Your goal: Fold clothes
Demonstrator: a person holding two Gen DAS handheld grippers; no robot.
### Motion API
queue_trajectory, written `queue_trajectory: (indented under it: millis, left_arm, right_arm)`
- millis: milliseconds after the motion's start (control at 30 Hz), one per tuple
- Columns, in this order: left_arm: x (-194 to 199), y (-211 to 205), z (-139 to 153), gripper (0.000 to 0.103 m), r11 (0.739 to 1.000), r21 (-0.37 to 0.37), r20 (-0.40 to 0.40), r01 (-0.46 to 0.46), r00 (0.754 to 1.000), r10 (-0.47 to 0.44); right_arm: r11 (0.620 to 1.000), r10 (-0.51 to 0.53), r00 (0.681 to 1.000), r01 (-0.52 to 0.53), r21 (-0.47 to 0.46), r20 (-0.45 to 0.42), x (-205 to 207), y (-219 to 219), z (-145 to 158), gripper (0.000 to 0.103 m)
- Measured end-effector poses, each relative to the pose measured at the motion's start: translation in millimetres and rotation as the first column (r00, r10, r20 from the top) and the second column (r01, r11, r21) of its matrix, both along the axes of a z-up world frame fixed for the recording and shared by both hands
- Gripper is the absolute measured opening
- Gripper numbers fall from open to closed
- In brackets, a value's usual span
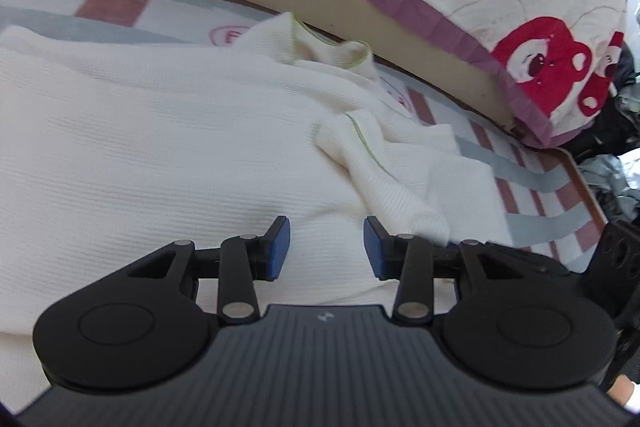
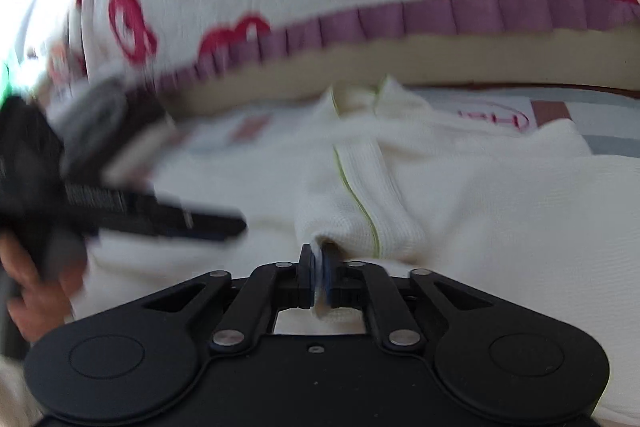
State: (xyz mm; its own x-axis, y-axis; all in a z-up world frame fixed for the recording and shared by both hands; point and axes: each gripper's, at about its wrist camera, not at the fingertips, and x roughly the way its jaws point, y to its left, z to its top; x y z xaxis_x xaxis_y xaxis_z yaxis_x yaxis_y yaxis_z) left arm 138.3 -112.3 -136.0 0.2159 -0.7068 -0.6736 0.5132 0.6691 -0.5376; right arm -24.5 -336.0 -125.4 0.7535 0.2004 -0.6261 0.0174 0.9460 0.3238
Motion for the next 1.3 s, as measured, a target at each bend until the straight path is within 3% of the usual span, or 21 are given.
queue_trajectory:
  millis: [67,100,133,200,333,467,567,600,633,667,800,967,1067,1133,1233,1300]
  left_arm:
    - [-6,-5,0,0.040,1.000,0.001,0.016,0.025,1.000,-0.025]
    - [-11,-7,0,0.040,0.999,-0.001,0.035,0.039,0.999,-0.039]
    - [-15,-10,0,0.041,0.999,-0.005,0.055,0.054,0.997,-0.054]
    - [-20,-17,1,0.047,0.996,-0.013,0.084,0.086,0.993,-0.084]
    - [-33,-44,6,0.058,0.983,0.026,0.105,0.183,0.977,-0.185]
    - [-44,-70,-10,0.063,0.980,0.062,0.058,0.187,0.980,-0.191]
    - [-45,-86,-10,0.062,0.987,0.093,0.109,0.131,0.984,-0.141]
    - [-44,-90,-8,0.056,0.988,0.101,0.127,0.118,0.983,-0.130]
    - [-44,-93,-5,0.028,0.988,0.108,0.144,0.107,0.982,-0.122]
    - [-44,-95,-2,0.016,0.988,0.116,0.161,0.098,0.980,-0.116]
    - [-55,-87,22,0.013,0.997,0.068,0.256,0.039,0.965,-0.055]
    - [-74,-67,60,0.013,0.999,0.034,0.457,0.009,0.889,-0.024]
    - [-77,-46,75,0.013,1.000,0.004,0.514,-0.028,0.858,0.021]
    - [-76,-33,75,0.015,0.999,0.004,0.503,-0.040,0.864,0.032]
    - [-65,-17,53,0.016,0.994,0.064,0.394,-0.084,0.918,0.052]
    - [-55,-5,34,0.016,0.987,0.100,0.274,-0.122,0.957,0.091]
  right_arm:
    - [0.999,0.026,1.000,-0.026,-0.035,-0.013,-17,-1,10,0.034]
    - [0.997,0.021,1.000,-0.021,-0.072,-0.005,-26,-2,14,0.054]
    - [0.992,-0.004,1.000,0.004,-0.125,0.002,-35,-5,16,0.065]
    - [0.973,-0.050,0.999,0.048,-0.226,-0.002,-51,-12,18,0.066]
    - [0.920,-0.155,0.982,0.104,-0.377,-0.106,-87,-34,15,0.066]
    - [0.898,-0.254,0.958,0.181,-0.402,-0.137,-120,-47,7,0.066]
    - [0.884,-0.323,0.934,0.240,-0.401,-0.151,-139,-56,0,0.067]
    - [0.885,-0.340,0.929,0.262,-0.385,-0.149,-140,-59,-2,0.068]
    - [0.885,-0.353,0.924,0.279,-0.372,-0.148,-139,-61,-3,0.068]
    - [0.885,-0.364,0.920,0.293,-0.361,-0.146,-140,-63,-3,0.068]
    - [0.877,-0.418,0.899,0.362,-0.317,-0.131,-139,-72,-5,0.068]
    - [0.842,-0.521,0.842,0.481,-0.243,-0.137,-132,-92,-17,0.068]
    - [0.831,-0.542,0.831,0.507,-0.228,-0.124,-139,-94,-23,0.067]
    - [0.836,-0.527,0.843,0.492,-0.242,-0.108,-141,-91,-23,0.058]
    - [0.837,-0.510,0.855,0.468,-0.282,-0.097,-140,-85,-23,0.054]
    - [0.833,-0.509,0.856,0.462,-0.305,-0.094,-138,-82,-23,0.054]
